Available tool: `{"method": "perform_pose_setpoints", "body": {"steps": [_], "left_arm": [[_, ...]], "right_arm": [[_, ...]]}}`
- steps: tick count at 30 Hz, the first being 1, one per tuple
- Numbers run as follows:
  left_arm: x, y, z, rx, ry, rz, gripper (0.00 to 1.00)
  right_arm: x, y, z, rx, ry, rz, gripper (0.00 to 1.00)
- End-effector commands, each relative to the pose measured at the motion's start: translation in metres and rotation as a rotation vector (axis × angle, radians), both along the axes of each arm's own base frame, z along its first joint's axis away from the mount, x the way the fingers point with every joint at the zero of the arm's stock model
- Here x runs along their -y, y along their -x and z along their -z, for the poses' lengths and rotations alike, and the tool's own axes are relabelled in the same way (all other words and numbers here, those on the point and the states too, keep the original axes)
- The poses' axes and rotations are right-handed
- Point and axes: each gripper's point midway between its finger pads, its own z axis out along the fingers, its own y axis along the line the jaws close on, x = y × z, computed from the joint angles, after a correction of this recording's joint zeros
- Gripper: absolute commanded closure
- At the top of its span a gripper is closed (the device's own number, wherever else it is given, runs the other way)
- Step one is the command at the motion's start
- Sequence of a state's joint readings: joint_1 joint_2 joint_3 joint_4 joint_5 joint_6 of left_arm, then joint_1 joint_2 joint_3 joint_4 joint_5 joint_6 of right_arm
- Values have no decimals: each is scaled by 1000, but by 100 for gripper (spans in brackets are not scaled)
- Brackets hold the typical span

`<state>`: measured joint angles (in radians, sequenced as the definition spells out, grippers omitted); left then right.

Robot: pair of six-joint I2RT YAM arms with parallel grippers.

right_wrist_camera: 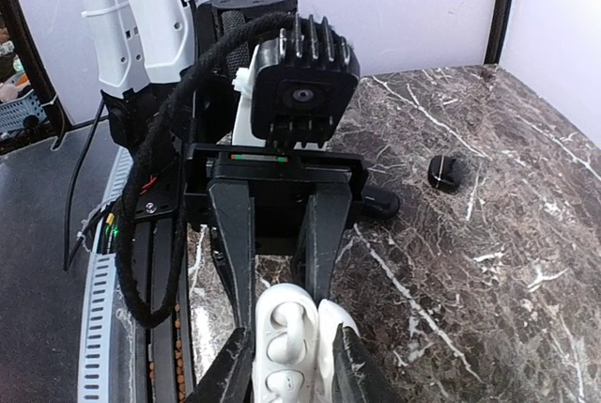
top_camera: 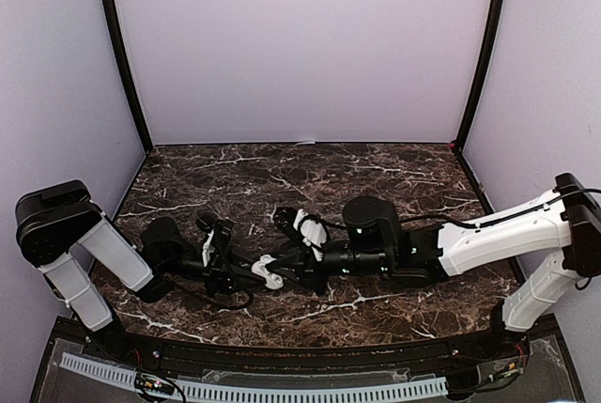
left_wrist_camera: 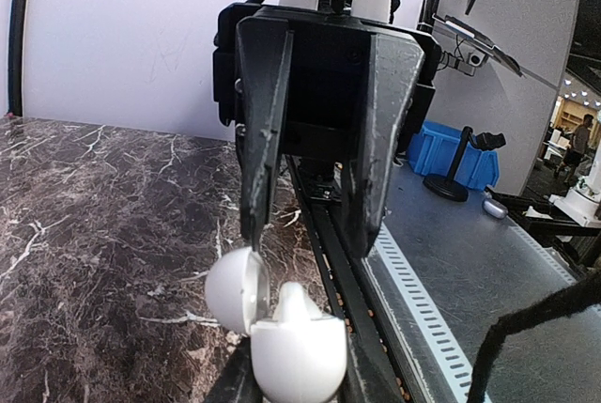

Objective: Insert the wireless bluetooth earbuds into the charging case
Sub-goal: Insert the left earbud into the left side groove of the charging case, then adjust the left earbud in the left side groove of the charging case.

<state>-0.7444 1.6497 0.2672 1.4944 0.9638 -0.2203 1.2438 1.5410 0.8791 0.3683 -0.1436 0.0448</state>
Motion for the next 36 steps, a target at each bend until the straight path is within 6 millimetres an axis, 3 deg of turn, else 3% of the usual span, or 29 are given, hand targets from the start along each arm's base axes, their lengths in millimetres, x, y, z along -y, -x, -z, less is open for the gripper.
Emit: {"method": "perform_pose_setpoints", "body": {"steps": [1,9,15,28,36], "left_arm": [[-1,5,-13,51,42,12,87],[-1,5,-14,53,43,13,87],[-1,5,-14,52,44,15,87],[-1,5,-14,51,42,13,87],[-1,5,-13,49,40,13,87]], "right_arm": [[5,0,-23,26,-77,26,70],[12,-8,-15,31,-47,86,78],[3,0,-6,16,-15,28,100],[-10,8,8,-2,20,-27,100],[0,1,2,22,10,26,100]]}}
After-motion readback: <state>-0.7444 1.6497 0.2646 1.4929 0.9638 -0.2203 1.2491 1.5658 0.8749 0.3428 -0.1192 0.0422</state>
